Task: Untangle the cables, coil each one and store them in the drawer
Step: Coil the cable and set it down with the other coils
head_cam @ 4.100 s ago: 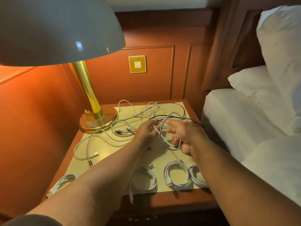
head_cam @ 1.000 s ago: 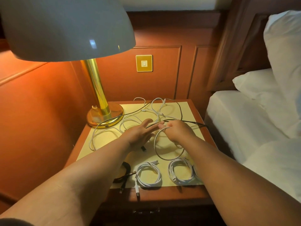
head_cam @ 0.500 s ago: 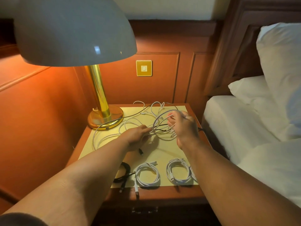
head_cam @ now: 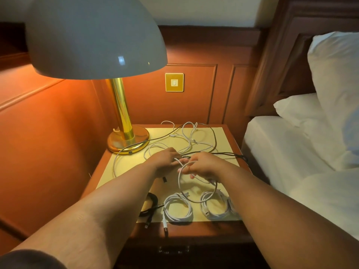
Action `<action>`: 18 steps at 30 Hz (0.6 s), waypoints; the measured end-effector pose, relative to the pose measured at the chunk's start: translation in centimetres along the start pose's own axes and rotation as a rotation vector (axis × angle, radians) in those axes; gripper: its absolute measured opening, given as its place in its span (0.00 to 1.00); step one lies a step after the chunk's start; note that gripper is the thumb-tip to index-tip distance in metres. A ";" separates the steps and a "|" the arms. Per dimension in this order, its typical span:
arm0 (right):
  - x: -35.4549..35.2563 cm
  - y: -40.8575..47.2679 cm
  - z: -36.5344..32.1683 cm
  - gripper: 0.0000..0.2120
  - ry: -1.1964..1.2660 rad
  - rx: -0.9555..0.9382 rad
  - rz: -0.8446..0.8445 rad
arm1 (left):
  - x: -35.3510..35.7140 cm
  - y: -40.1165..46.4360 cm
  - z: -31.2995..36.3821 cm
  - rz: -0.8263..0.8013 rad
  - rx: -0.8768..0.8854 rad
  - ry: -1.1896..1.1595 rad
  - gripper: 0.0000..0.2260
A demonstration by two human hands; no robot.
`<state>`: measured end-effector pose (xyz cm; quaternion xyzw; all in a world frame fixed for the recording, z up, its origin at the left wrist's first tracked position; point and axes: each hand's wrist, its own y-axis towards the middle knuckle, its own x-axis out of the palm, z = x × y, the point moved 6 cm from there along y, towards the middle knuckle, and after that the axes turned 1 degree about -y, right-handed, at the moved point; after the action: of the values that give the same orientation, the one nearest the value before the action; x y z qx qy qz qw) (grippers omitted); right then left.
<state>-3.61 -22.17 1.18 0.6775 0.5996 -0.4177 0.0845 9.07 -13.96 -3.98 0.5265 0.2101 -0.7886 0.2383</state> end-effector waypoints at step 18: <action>-3.9 -2.3 0.6 0.26 0.404 -0.123 0.564 | -0.1 -0.2 -1.0 0.013 -0.177 -0.348 0.20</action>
<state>-5.68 -24.87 4.29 0.8790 0.4177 -0.1983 0.1167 9.73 -13.24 -4.19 0.3606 0.2307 -0.8446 0.3217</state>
